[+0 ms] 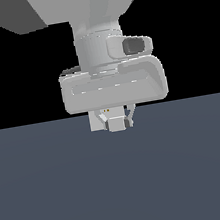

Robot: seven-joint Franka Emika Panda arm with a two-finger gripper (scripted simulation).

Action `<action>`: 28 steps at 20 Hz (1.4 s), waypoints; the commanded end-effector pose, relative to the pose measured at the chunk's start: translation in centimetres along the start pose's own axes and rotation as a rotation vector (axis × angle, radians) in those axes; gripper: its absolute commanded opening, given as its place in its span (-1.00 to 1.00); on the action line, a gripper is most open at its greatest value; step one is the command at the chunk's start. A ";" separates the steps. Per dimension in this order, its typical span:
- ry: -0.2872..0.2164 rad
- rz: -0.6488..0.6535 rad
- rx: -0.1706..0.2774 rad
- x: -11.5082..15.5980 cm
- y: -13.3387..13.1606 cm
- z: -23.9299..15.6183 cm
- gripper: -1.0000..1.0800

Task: Plug the charger into the wall socket.

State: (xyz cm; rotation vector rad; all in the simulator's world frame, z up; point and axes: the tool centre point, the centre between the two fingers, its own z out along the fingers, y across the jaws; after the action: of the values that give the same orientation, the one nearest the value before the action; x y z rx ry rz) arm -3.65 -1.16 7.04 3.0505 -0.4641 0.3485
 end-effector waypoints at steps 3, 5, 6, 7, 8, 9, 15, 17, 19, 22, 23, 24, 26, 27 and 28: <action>-0.001 -0.095 0.022 1.0 -1.8 -1.5 -1.00; -0.002 -0.125 0.029 1.2 -2.4 -1.9 -1.00; -0.002 -0.138 0.033 1.3 -2.7 -2.1 -1.00; -0.002 -0.149 0.036 1.4 -2.9 -2.3 -1.00; -0.003 -0.159 0.038 1.5 -3.1 -2.4 -1.00; -0.003 -0.168 0.040 1.5 -3.3 -2.6 -1.00; -0.004 -0.188 0.046 1.7 -3.7 -2.9 -1.00; -0.004 -0.183 0.044 1.6 -3.6 -2.8 -1.00; -0.004 -0.178 0.043 1.6 -3.5 -2.7 -1.00; -0.004 -0.177 0.043 1.6 -3.5 -2.7 -1.00; -0.004 -0.177 0.043 1.6 -3.5 -2.7 -1.00; -0.004 -0.177 0.043 1.6 -3.5 -2.7 -1.00; -0.004 -0.177 0.043 1.6 -3.5 -2.7 -1.00; -0.004 -0.177 0.043 1.7 -3.5 -2.7 -1.00; -0.004 -0.177 0.043 1.9 -3.5 -2.6 -1.00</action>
State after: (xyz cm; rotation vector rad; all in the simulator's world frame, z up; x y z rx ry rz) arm -1.60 1.88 9.99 3.1033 -0.1860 0.3474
